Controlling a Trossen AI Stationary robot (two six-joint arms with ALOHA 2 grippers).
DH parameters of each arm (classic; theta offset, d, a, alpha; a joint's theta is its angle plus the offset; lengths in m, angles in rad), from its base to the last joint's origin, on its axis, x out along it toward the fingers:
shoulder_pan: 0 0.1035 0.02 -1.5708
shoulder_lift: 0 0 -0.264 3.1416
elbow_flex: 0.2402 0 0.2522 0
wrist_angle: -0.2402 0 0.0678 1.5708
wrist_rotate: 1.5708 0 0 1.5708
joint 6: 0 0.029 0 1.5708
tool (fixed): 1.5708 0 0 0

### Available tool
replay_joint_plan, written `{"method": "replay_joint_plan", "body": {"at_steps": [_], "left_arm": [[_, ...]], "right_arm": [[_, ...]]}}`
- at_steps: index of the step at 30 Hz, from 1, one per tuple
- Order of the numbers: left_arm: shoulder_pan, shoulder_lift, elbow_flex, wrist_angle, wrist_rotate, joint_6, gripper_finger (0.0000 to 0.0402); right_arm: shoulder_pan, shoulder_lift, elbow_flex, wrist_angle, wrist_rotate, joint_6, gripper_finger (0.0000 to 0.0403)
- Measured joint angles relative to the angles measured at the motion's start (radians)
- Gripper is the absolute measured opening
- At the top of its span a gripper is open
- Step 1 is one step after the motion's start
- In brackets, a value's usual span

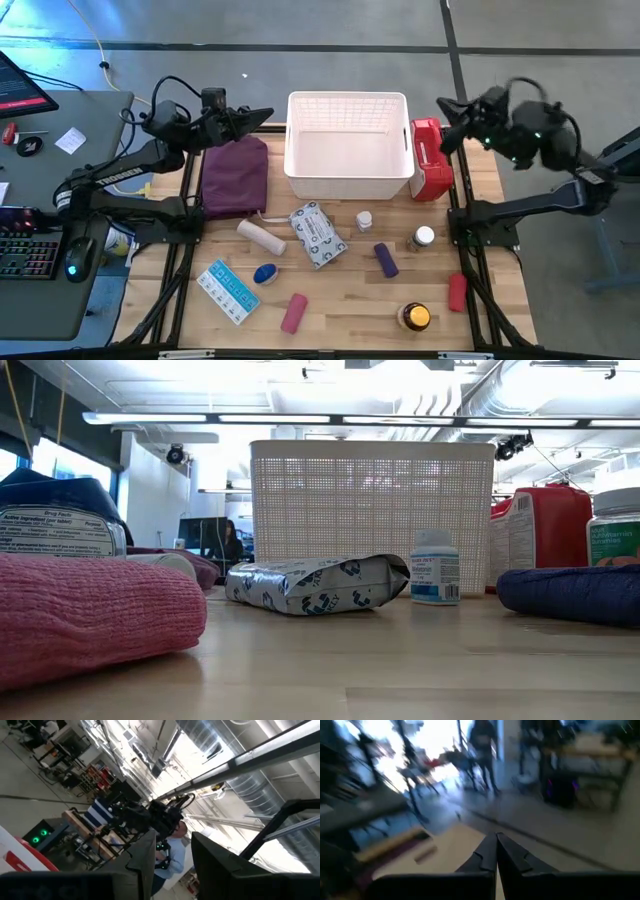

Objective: Pick & place medical supplies in basket/bin
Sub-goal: Put the red first aid kit into the white bin

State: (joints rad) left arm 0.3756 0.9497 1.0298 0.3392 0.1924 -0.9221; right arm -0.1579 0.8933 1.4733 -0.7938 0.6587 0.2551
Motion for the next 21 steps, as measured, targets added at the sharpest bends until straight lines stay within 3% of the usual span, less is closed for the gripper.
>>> {"method": "replay_joint_plan", "body": {"at_steps": [6,12,16,21], "left_arm": [[-0.011,0.0,0.0,-0.046,0.009,0.001,0.0161],[-0.01,-0.005,0.0,-0.108,0.027,0.015,0.0161],[-0.01,-0.003,0.03,-0.195,0.041,0.051,0.0161],[-0.01,0.02,0.232,-0.5,0.006,0.227,0.0161]], "right_arm": [[-0.102,0.084,0.142,-0.485,-0.085,0.284,0.0001],[-0.205,0.128,0.066,-0.623,-0.259,0.378,0.0011],[-0.271,0.142,-0.013,-0.639,-0.347,0.427,0.0061],[-0.379,0.148,-0.09,-0.676,-0.401,0.445,0.0142]]}}
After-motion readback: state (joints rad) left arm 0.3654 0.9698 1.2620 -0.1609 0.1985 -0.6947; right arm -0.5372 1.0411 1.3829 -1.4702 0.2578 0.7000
